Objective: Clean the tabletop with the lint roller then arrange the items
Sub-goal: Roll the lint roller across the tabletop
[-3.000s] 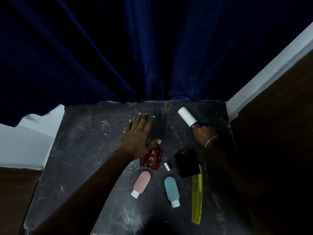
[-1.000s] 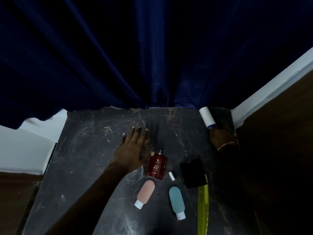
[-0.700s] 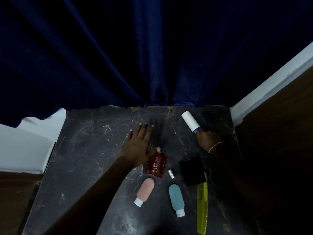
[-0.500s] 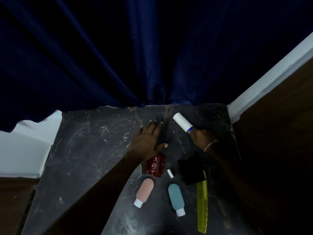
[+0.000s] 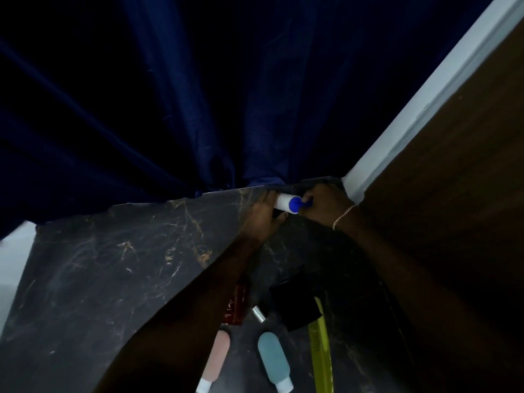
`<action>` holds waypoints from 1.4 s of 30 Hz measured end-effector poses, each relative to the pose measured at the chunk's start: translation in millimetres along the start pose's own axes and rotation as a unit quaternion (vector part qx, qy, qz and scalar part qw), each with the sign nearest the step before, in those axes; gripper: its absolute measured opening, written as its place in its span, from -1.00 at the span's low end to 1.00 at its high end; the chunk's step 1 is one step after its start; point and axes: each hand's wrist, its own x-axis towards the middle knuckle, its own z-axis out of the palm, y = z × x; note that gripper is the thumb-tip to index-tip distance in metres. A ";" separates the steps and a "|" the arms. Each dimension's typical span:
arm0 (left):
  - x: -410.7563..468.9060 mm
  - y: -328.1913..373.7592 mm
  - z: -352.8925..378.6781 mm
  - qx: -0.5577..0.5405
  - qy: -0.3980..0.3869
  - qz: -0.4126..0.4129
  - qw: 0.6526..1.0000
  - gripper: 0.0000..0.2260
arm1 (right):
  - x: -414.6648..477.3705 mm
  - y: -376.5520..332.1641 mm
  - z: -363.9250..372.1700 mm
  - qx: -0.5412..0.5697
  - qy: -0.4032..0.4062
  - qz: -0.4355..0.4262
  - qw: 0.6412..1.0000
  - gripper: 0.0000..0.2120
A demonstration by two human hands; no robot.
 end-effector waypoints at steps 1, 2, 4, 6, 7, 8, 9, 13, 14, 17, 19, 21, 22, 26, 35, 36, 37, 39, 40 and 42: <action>4.3 3.4 3.0 -0.012 0.007 -0.004 1.000 -0.54 | 3.4 1.6 -9.3 0.004 0.006 -0.001 1.000 -0.75; 9.3 6.9 6.4 -0.033 0.010 -0.006 0.999 -0.58 | 7.0 3.8 -18.5 0.013 0.013 0.003 1.000 -0.76; 19.5 13.8 11.9 -0.079 0.004 -0.019 0.997 -0.64 | 15.5 5.7 -32.8 0.050 0.044 0.008 0.998 -0.80; 27.9 19.7 17.8 -0.091 -0.001 -0.034 0.995 -0.67 | 24.0 3.7 -39.5 0.082 0.091 0.000 0.992 -0.84; 31.9 22.4 21.3 -0.090 0.001 -0.036 0.995 -0.68 | 28.4 2.3 -41.1 0.093 0.110 -0.002 0.990 -0.84; 34.9 24.7 24.6 -0.090 0.006 -0.040 0.995 -0.69 | 32.6 1.0 -41.8 0.103 0.124 0.000 0.987 -0.83; 38.0 25.7 27.3 -0.092 0.011 -0.047 0.995 -0.70 | 37.2 0.6 -41.9 0.113 0.134 0.004 0.985 -0.82; 49.5 18.7 36.5 -0.099 -0.006 -0.087 0.991 -0.69 | 53.5 4.6 -36.5 0.128 0.140 0.023 0.982 -0.79; 49.4 16.3 38.0 -0.101 -0.014 -0.094 0.990 -0.69 | 54.4 5.5 -33.9 0.127 0.134 0.028 0.982 -0.78; 45.9 12.1 42.7 -0.108 -0.013 -0.088 0.990 -0.68 | 53.9 9.0 -26.7 0.130 0.117 0.032 0.984 -0.79; 44.9 10.7 43.6 -0.105 -0.005 -0.077 0.991 -0.66 | 56.0 11.0 -24.7 0.126 0.113 0.034 0.985 -0.79; 45.2 10.2 41.8 -0.108 -0.002 -0.075 0.991 -0.66 | 57.6 11.7 -23.5 0.129 0.112 0.039 0.985 -0.79; 45.0 10.1 41.2 -0.108 -0.001 -0.074 0.991 -0.66 | 57.4 11.2 -22.9 0.129 0.110 0.040 0.985 -0.79; 42.6 12.8 38.5 -0.096 -0.007 -0.069 0.993 -0.65 | 54.2 8.9 -21.3 0.131 0.110 0.049 0.984 -0.81; 36.8 18.5 17.3 -0.018 -0.057 -0.030 0.998 -0.62 | 45.5 2.8 -18.0 0.094 0.111 0.067 0.987 -0.81; 35.9 18.7 14.0 -0.008 -0.061 -0.027 0.998 -0.62 | 44.4 2.1 -18.2 0.090 0.107 0.071 0.988 -0.81; 34.5 19.3 9.7 0.001 -0.065 -0.025 0.998 -0.62 | 42.8 1.2 -19.5 0.088 0.102 0.076 0.988 -0.80; 30.4 20.6 1.0 0.021 -0.073 -0.020 0.997 -0.60 | 39.7 0.3 -21.3 0.089 0.093 0.085 0.988 -0.75; 27.7 21.0 -3.4 0.030 -0.073 -0.017 0.997 -0.59 | 37.9 -0.3 -22.4 0.091 0.090 0.085 0.988 -0.75; 22.6 22.8 -12.3 0.044 -0.064 -0.009 0.997 -0.58 | 34.2 -1.5 -25.8 0.099 0.089 0.081 0.988 -0.74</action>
